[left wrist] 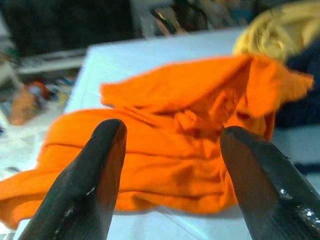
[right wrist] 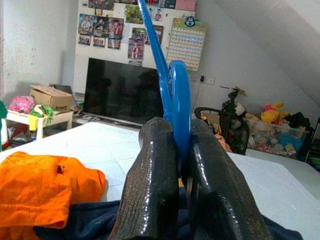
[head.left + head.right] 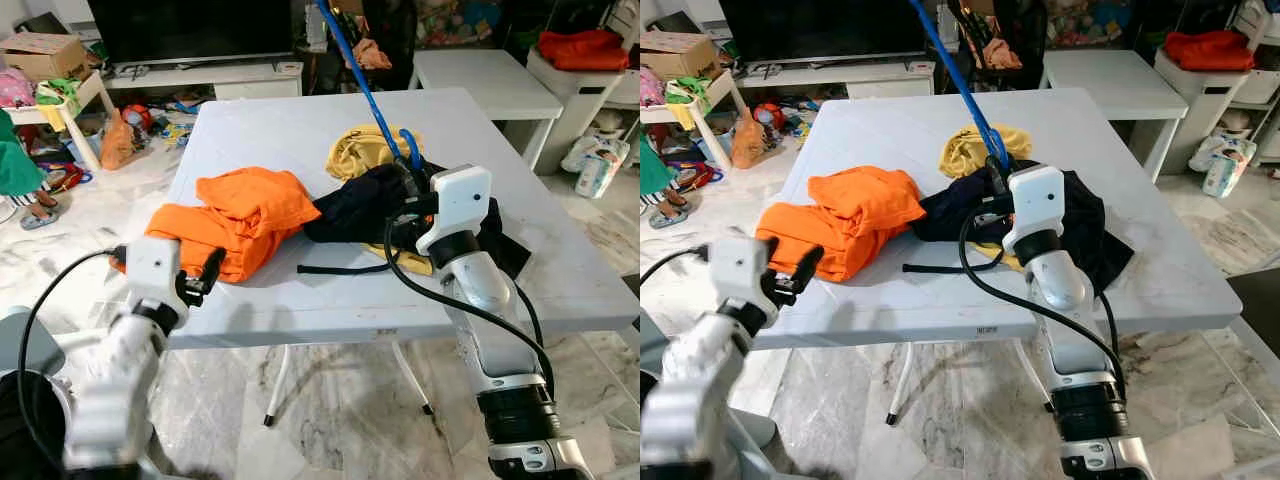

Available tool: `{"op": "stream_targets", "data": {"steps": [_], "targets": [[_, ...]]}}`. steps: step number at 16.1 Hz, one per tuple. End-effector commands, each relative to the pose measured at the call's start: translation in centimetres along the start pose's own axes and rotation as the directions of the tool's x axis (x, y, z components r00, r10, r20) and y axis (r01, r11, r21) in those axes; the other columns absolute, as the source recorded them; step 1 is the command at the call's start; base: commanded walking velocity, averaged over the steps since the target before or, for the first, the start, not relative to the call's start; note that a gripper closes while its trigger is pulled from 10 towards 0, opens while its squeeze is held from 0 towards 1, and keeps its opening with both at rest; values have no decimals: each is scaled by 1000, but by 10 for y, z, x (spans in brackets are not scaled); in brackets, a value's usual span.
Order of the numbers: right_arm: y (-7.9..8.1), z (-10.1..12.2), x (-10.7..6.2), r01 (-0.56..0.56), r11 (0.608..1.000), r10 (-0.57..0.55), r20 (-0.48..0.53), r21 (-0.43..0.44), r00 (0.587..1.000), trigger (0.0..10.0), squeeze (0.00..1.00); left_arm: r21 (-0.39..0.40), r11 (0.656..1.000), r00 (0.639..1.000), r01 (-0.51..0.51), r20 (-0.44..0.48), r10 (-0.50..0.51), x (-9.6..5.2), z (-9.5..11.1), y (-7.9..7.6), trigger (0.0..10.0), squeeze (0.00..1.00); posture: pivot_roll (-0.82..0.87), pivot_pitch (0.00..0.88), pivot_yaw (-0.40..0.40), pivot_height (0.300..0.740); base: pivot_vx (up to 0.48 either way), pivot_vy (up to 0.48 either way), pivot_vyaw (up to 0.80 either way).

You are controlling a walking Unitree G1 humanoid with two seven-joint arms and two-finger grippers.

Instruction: Hang hanger

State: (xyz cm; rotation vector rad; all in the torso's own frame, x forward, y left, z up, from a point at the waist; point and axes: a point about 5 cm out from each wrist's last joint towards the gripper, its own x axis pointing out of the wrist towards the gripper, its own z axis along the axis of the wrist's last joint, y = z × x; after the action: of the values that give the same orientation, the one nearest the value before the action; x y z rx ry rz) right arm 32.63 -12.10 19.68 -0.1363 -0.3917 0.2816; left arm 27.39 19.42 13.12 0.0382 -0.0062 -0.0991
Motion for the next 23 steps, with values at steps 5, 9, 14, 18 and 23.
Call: {"op": "stream_targets", "data": {"steps": [5, 9, 14, 18, 23], "targets": [[3, -11, 0, -19, 999, 22, -61, 41, 998, 10000, 0, 50, 996, 994, -70, 89, 65, -7, 7, -17, 10000, 1000, -13, 0, 33, 740, 0, 0, 0], [3, -11, -2, -16, 999, 19, -61, 43, 998, 10000, 0, 39, 998, 996, -56, 77, 53, -4, 5, -23, 10000, 1000, -19, 0, 35, 740, 0, 0, 0], [-8, -1, 4, 39, 999, -39, -6, -5, 999, 10000, 0, 49, 998, 996, -30, 86, 25, 0, 9, -28, 10000, 0, -21, 0, 40, 740, 0, 0, 0], [-9, -1, 4, 43, 999, -44, -4, -12, 999, 10000, 0, 52, 999, 997, -16, 81, 12, 0, 8, -32, 10000, 0, -20, 0, 39, 740, -186, 0, 0], [-10, 1, 7, 48, 999, -47, 16, -25, 999, 10000, 0, 55, 998, 997, -4, 81, 0, 3, 9, -33, 10000, 0, -23, 0, 41, 740, -279, 0, 0]]}}
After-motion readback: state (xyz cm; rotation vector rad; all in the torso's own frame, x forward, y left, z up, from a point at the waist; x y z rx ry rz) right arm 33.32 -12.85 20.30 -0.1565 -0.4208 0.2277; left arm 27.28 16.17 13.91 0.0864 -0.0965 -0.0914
